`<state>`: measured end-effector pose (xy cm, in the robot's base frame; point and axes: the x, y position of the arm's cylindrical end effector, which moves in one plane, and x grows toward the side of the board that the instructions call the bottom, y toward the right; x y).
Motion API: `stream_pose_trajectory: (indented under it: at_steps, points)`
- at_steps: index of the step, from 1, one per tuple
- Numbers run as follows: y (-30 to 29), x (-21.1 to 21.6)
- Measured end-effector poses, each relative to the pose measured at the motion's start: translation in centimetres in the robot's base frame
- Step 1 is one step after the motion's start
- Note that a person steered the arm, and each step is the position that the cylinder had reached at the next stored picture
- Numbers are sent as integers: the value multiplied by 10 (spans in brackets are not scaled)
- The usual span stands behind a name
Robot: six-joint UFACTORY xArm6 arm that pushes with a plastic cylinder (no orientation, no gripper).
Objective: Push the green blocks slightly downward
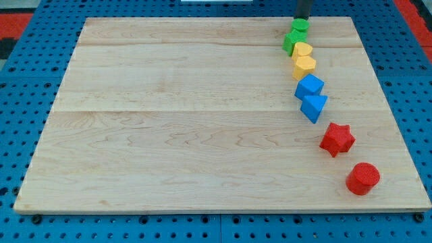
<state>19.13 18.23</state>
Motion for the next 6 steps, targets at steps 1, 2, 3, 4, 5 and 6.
stream_pose_trajectory:
  at_steps: [1,2,3,4,5,6]
  points:
    - [0,19]
    - [-17,53]
    - [-27,88]
    - [-21,114]
    - [-22,114]
    - [-4,114]
